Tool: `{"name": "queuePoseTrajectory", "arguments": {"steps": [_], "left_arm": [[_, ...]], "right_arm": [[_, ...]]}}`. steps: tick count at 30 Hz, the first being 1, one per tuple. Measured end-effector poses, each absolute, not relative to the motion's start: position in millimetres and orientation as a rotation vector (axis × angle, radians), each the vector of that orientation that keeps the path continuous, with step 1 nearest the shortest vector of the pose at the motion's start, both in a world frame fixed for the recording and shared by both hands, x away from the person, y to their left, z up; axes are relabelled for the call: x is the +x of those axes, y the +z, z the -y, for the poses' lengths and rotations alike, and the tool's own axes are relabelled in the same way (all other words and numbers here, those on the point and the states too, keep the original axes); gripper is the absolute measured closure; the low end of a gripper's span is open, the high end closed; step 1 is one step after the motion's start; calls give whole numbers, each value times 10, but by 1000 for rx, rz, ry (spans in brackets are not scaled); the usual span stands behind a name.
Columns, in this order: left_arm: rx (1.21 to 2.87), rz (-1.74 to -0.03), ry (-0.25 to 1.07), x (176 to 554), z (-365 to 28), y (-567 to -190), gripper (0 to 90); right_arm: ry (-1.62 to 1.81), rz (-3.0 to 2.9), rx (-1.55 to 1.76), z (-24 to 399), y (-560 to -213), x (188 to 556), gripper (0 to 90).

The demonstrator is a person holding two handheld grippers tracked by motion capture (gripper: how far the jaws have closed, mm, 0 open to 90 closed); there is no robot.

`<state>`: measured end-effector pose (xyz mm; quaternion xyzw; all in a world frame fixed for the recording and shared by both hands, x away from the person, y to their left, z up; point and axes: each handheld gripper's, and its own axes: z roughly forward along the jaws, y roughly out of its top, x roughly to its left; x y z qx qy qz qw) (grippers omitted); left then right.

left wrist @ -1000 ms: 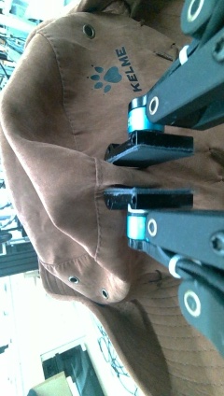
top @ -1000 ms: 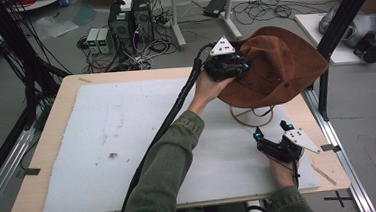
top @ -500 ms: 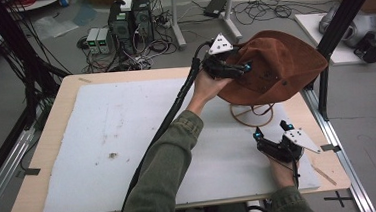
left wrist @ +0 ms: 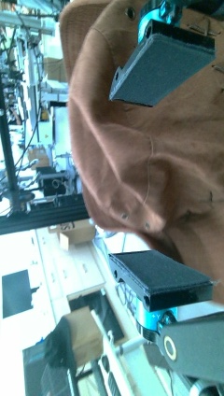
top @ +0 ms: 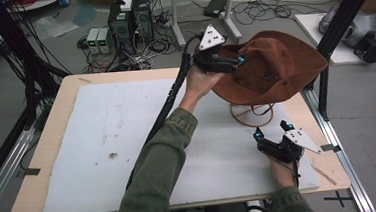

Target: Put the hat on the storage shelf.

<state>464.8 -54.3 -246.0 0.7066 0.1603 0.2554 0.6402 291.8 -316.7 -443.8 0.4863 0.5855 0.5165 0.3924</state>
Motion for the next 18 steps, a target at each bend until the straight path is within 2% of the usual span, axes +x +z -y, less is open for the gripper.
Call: {"name": "queuePoseTrajectory", "arguments": {"steps": [7, 18], "left_arm": [[1535, -440, 678, 4435, -31, -2291, 186], [1392, -661, 867, 3769, -1447, -2347, 183]], "right_arm": [[1314, -1476, 1234, 3178, -4435, 2913, 67], [1327, -1454, 1246, 3180, -4421, 2931, 67]]}}
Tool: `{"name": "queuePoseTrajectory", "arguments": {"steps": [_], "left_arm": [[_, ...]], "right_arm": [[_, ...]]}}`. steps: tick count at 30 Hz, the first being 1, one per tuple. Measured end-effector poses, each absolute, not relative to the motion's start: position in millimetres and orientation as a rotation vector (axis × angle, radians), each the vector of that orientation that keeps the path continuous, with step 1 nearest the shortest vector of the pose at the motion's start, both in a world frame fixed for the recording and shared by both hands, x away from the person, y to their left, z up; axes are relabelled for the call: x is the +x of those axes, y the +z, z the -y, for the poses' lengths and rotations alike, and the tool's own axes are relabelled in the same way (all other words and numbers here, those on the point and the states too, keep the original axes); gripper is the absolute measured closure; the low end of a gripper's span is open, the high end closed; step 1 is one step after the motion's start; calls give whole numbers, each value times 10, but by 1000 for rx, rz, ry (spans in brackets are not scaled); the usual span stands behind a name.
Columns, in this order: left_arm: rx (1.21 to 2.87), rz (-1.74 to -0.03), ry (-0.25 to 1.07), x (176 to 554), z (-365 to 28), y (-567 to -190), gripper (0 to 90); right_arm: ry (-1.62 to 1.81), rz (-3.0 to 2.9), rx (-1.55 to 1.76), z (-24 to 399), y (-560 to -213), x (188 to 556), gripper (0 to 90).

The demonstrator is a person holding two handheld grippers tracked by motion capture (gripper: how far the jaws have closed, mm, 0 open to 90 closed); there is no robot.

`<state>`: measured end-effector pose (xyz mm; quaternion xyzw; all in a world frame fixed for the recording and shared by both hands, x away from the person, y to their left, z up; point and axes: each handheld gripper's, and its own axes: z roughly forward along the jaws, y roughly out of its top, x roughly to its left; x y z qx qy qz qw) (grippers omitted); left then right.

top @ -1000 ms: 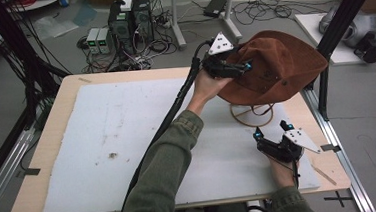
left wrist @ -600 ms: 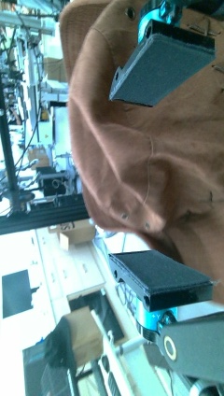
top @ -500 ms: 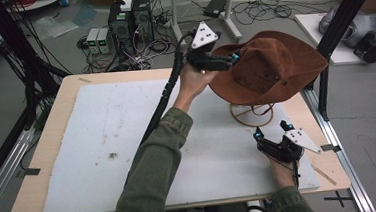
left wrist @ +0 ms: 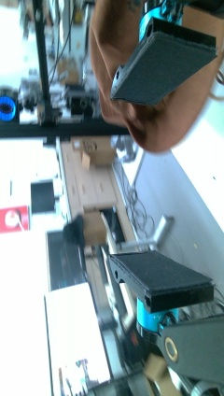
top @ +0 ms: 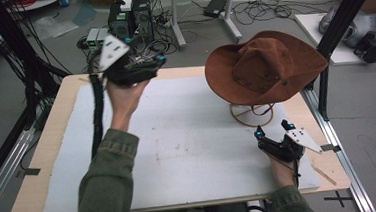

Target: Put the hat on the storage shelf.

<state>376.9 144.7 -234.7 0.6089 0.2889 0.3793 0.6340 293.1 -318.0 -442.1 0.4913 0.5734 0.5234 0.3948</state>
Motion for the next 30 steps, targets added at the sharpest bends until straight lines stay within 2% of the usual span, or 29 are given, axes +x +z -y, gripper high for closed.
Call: {"name": "queuePoseTrajectory", "arguments": {"steps": [7, 12, 15, 20, 25, 30], "left_arm": [[1277, -863, 1039, 3164, -2296, -2682, 179], [1160, -1013, 1175, 2777, -2731, -3061, 179], [1170, -1069, 1249, 2646, -2833, -3266, 179], [1146, -1153, 1271, 2454, -2914, -3726, 179], [1162, -1230, 1232, 2341, -2925, -4152, 180], [1183, -1238, 1205, 2285, -2911, -4321, 181]], "right_arm": [[1330, -1450, 1244, 3155, -4400, 2910, 67], [1327, -1425, 1251, 3167, -4392, 2903, 67], [1312, -1381, 1265, 3173, -4386, 2884, 67], [1320, -1323, 1301, 3210, -4384, 2864, 67], [1308, -1282, 1324, 3227, -4384, 2834, 67], [1291, -1274, 1308, 3216, -4384, 2822, 67]]}}
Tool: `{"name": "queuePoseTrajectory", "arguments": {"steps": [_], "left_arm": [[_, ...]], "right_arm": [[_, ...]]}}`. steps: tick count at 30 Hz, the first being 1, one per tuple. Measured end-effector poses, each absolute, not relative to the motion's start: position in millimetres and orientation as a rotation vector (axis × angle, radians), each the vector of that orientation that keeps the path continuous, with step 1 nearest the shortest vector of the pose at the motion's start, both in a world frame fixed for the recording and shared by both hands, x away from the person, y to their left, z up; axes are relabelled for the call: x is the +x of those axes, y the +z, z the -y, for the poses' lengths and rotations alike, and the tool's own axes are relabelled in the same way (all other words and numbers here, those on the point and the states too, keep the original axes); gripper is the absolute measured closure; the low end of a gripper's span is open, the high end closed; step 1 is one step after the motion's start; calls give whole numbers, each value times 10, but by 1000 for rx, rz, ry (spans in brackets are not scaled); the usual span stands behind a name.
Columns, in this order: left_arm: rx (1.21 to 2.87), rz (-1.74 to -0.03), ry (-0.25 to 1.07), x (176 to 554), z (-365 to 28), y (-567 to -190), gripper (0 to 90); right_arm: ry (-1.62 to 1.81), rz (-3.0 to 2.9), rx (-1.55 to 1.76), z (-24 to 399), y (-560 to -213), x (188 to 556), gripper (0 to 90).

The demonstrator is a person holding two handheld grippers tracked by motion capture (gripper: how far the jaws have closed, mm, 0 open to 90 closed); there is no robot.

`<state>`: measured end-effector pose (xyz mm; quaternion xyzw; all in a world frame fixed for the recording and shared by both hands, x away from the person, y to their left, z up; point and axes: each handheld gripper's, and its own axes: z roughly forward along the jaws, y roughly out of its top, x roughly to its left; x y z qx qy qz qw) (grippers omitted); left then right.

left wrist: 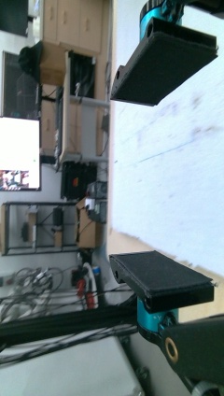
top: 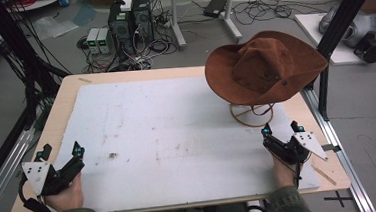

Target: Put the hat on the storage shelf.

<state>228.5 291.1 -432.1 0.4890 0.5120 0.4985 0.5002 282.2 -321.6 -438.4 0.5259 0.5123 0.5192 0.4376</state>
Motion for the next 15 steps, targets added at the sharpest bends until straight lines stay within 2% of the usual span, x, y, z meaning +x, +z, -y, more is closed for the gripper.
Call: {"name": "queuePoseTrajectory", "arguments": {"steps": [7, 15], "left_arm": [[1157, -1288, 1207, 2265, -2955, -4404, 183], [1159, -1253, 1186, 2275, -2918, -4398, 182]], "right_arm": [[1293, -1276, 1299, 3195, -4376, 2805, 67], [1294, -1268, 1317, 3214, -4380, 2802, 67]]}}
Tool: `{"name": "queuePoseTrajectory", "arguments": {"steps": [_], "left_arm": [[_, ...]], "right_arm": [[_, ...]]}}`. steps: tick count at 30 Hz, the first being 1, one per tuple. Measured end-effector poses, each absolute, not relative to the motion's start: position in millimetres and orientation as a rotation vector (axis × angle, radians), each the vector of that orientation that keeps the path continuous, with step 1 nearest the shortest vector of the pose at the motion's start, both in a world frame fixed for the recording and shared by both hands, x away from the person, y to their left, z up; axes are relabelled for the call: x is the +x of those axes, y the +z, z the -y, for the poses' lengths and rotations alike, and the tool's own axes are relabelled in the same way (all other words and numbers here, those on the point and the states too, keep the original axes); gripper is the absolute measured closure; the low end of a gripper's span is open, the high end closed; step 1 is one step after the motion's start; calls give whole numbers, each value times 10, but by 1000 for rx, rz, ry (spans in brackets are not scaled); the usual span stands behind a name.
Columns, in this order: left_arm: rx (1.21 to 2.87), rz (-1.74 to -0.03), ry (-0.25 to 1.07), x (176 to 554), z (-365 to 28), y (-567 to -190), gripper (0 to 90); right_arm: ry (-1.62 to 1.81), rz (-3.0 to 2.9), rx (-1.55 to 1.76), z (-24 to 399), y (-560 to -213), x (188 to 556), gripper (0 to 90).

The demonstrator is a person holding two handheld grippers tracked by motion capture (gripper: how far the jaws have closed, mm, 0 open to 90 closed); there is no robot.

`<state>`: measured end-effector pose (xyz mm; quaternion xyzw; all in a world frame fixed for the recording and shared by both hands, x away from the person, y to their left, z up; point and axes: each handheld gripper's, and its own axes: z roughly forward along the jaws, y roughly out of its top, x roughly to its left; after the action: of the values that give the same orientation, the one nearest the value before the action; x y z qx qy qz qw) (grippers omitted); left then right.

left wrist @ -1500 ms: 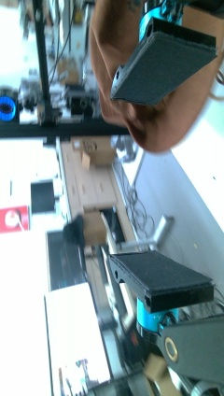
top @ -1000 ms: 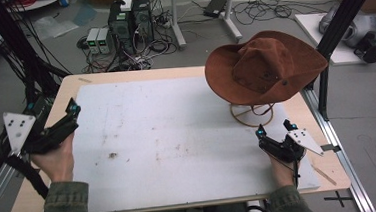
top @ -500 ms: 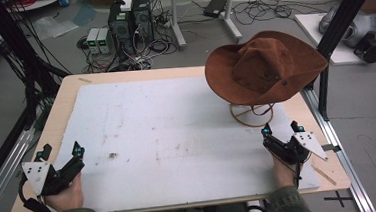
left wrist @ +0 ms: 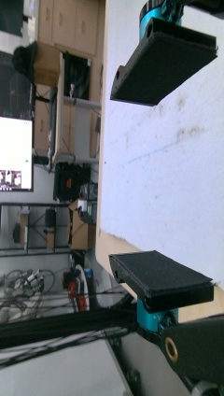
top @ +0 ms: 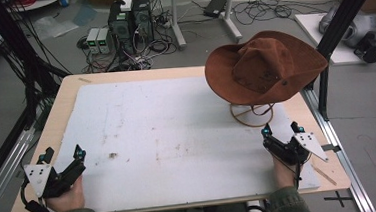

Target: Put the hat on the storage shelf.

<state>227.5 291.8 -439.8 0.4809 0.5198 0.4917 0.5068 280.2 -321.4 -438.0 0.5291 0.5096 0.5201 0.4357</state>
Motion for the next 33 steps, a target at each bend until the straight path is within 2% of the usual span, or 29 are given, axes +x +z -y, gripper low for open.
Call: {"name": "queuePoseTrajectory", "arguments": {"steps": [33], "left_arm": [[1192, -1262, 1142, 2281, -2949, -4432, 180]], "right_arm": [[1276, -1292, 1296, 3164, -4378, 2810, 67]]}}
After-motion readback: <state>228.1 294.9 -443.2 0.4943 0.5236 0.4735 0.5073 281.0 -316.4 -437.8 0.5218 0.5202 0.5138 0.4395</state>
